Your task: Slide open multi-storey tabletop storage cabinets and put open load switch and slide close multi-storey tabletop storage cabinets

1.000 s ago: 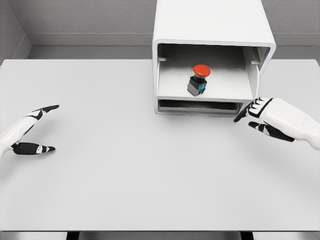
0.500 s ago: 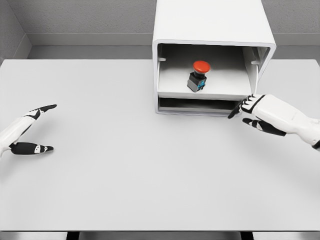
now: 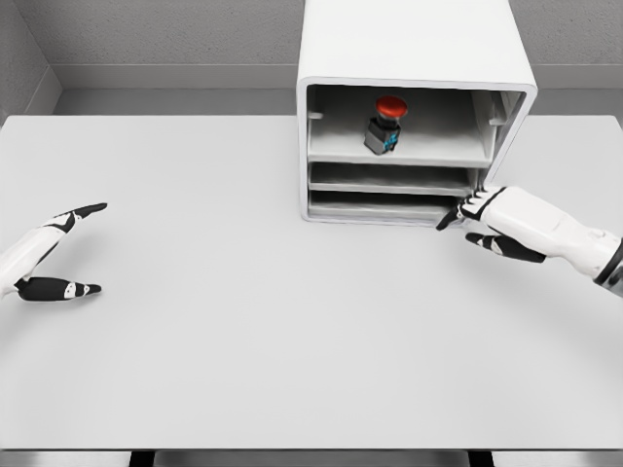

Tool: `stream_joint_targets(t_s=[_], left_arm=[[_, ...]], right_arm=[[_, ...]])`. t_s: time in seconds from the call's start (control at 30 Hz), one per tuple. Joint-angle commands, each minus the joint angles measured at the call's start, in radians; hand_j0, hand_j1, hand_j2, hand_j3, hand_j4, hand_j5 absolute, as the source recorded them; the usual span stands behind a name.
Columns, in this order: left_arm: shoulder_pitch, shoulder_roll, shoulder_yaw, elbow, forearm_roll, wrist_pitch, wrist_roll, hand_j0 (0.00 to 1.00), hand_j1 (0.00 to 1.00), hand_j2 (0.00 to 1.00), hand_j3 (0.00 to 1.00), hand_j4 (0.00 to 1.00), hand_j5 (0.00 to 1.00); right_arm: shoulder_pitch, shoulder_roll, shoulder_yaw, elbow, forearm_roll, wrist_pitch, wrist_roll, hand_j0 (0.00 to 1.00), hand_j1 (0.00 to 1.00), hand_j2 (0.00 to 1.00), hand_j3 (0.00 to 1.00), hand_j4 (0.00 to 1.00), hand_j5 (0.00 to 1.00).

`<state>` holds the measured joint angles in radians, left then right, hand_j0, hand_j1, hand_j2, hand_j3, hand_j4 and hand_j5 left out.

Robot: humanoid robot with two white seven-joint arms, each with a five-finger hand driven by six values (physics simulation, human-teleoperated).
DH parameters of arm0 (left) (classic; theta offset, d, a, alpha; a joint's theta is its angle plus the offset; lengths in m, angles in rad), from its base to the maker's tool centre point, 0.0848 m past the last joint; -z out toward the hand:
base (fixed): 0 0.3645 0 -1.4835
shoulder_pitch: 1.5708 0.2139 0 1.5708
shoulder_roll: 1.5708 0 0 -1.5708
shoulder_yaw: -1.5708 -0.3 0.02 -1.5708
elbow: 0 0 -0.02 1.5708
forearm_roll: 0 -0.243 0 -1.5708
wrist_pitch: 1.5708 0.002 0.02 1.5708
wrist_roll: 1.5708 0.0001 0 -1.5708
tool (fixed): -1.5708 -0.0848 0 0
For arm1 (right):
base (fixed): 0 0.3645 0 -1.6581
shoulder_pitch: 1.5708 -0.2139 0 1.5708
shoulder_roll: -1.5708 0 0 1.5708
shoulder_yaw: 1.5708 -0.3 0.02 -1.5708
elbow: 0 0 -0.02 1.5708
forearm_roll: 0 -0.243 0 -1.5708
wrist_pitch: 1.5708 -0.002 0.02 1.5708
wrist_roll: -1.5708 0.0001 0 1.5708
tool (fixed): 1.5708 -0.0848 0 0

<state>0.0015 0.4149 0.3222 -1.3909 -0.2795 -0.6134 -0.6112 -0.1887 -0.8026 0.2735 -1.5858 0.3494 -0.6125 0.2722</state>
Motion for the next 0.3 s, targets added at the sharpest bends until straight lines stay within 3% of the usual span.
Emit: stream_joint_targets(t_s=[0.0,0.13,0.27], left_arm=[[0.000,0.001,0.006,0.001,0.008,0.002,0.000,1.00,1.00,1.00,1.00,1.00,1.00],[0.002,0.004,0.024,0.013,0.008,0.002,0.000,1.00,1.00,1.00,1.00,1.00,1.00],[0.002,0.002,0.024,0.012,0.002,0.002,0.000,1.00,1.00,1.00,1.00,1.00,1.00]], right_arm=[[0.003,-0.026,-0.004,-0.005,-0.015,0.002,-0.002,0.61,0.61,0.61,0.61,0.61,0.61],[0.015,-0.101,-0.011,-0.016,-0.027,0.002,-0.010,0.62,0.62,0.62,0.62,0.62,0.62],[0.043,-0.109,-0.050,-0.014,-0.032,0.002,-0.010,0.62,0.62,0.62,0.62,0.62,0.62]])
